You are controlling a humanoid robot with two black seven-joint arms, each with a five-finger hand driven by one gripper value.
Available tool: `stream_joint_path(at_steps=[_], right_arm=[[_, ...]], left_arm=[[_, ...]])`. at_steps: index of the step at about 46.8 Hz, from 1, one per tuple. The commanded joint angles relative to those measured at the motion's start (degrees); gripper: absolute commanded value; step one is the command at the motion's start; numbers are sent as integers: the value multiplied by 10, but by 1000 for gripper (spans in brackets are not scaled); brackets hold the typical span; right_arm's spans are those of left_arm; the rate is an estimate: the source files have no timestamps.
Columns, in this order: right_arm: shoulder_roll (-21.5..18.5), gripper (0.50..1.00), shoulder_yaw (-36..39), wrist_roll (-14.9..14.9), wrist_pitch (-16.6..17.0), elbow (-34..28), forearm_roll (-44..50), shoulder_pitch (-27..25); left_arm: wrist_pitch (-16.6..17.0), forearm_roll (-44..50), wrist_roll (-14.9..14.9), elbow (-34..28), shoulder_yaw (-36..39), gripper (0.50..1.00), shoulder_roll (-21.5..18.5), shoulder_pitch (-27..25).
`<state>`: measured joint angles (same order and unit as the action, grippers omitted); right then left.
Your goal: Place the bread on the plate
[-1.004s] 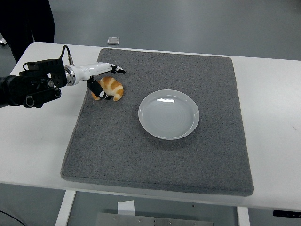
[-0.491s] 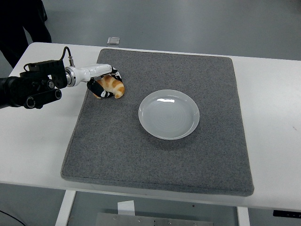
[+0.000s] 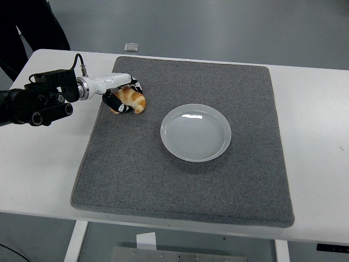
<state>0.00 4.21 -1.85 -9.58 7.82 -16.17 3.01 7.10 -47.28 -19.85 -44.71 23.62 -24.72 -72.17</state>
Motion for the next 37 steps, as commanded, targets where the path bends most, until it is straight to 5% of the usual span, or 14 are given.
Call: stream_joint_path(at_steps=[1,24,37], right_arm=[[0,952,0,0,0,0,0,0],[0,952,0,0,0,0,0,0],[0,952,0,0,0,0,0,1]], left_arm=[[0,0,0,-6,-2,500,-2,-10],[-41,2,2,-48,-2,500,-60,-175],[-53,3,1,-64,-5,500,-53,-209]])
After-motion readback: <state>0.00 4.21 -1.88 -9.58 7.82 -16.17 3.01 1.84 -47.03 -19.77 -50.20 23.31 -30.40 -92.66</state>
